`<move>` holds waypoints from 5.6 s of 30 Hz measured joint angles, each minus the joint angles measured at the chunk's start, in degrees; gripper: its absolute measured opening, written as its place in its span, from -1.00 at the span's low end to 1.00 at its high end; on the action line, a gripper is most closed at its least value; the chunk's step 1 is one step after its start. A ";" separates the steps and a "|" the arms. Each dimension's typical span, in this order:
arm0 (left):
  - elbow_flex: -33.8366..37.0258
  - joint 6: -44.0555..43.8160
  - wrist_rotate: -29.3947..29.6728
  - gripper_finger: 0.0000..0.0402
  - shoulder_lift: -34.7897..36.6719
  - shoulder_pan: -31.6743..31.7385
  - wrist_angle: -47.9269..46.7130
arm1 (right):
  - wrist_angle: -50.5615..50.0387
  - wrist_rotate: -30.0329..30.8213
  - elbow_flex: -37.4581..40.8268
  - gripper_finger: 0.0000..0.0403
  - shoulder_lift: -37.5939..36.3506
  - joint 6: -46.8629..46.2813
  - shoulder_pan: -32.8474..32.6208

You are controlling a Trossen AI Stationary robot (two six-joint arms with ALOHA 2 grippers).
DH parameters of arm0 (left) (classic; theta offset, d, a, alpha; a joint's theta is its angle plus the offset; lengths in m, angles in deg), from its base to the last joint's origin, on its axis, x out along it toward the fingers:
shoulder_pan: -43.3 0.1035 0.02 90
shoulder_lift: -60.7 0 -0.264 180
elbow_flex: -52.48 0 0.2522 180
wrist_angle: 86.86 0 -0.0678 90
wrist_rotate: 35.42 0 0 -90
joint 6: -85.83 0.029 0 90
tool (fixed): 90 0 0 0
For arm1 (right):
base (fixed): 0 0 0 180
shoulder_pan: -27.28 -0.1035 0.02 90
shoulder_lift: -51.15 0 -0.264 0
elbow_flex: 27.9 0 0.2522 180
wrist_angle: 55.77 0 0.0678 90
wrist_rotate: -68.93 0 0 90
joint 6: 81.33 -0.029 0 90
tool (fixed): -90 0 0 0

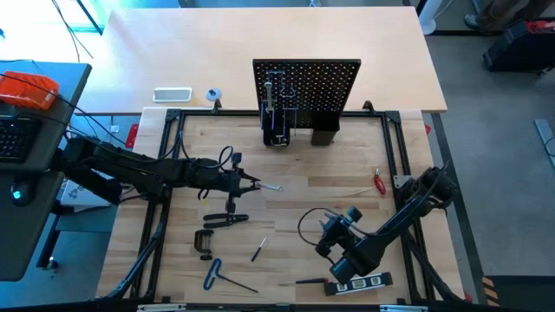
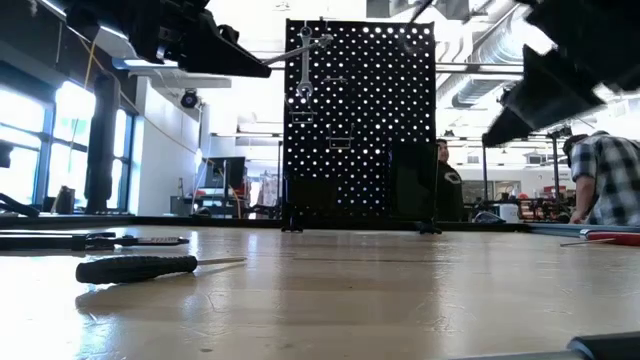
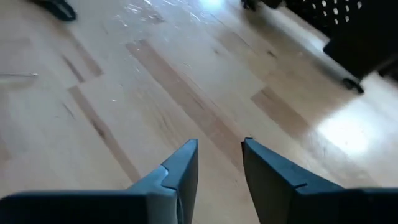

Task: Hang tools onto peg board
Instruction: Hang the wrench onto the pegboard

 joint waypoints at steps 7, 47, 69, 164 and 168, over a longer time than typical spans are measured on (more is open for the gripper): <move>0.00 0.86 3.41 -0.61 0.00 0.00 1.74 | 16.39 0.93 11.85 -0.38 0.02 -9.31 -1.68; 0.00 2.06 15.46 -0.61 -2.19 1.29 17.79 | 77.16 12.58 19.72 -0.38 0.04 36.77 6.87; 0.00 3.59 17.93 -0.61 -3.48 1.65 21.30 | 129.88 -6.68 41.37 -0.38 -6.71 68.54 17.03; -0.98 17.84 28.19 -0.61 -23.30 -1.14 59.94 | 115.57 16.50 27.94 -0.57 -23.82 101.61 19.06; -0.98 16.92 27.34 -0.61 -23.30 -0.92 60.77 | 103.43 2.11 27.96 -0.57 -23.06 81.81 24.87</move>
